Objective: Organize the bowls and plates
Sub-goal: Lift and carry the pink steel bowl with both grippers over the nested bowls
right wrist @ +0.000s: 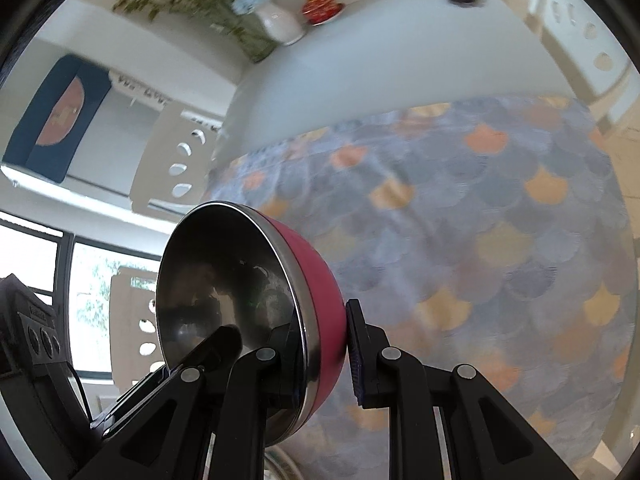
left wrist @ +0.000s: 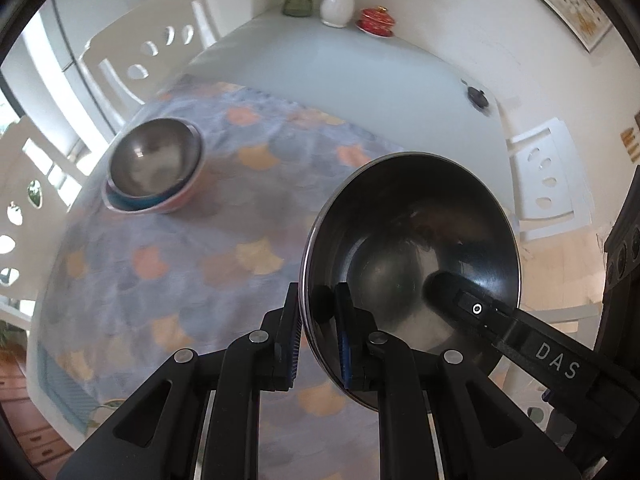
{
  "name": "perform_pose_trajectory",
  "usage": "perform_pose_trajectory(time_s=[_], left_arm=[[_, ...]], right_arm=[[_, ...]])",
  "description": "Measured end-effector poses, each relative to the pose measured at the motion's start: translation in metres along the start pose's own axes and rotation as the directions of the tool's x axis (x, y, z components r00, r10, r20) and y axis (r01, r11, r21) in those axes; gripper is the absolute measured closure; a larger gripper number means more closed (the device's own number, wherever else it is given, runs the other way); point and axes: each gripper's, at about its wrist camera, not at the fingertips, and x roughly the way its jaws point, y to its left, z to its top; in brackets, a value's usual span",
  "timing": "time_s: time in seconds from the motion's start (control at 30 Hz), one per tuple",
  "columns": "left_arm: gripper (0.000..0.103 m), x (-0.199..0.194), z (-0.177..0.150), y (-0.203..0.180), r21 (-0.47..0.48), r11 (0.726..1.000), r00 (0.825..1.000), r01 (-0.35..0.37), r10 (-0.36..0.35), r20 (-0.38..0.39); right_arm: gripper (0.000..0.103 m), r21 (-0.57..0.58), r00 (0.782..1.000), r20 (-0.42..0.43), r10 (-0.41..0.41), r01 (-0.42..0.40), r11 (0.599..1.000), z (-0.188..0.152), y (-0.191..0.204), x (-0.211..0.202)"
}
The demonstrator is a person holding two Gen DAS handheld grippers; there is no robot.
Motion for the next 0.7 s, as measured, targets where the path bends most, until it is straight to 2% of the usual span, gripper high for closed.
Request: perform_pose_trajectory(time_s=[0.17,0.3,0.53,0.7], left_arm=[[0.09,-0.017,0.01,0.03,0.009,1.0,1.0,0.02,-0.02,0.01],[0.09,-0.028,0.025,0.048,0.017,1.0,1.0,0.017,-0.018,0.024],[0.09,-0.055,0.063,0.089,0.041,0.997,0.997,0.058,-0.06,0.051],[0.09,-0.061,0.096,0.117,0.075,0.996,0.997,0.046,-0.05,0.055]], right_arm=[[0.085,0.003,0.999,-0.005,0.043,-0.043,0.999,-0.005,0.028,0.007],[0.085,-0.017,0.999,-0.01,0.041,-0.041,0.999,-0.003,0.057,0.014],[0.085,-0.06,0.998,-0.001,0.065,-0.065,0.996,0.012,0.114,0.021],[0.085,-0.113,0.999,0.008,0.05,-0.049,0.992,0.027,0.161,0.032]])
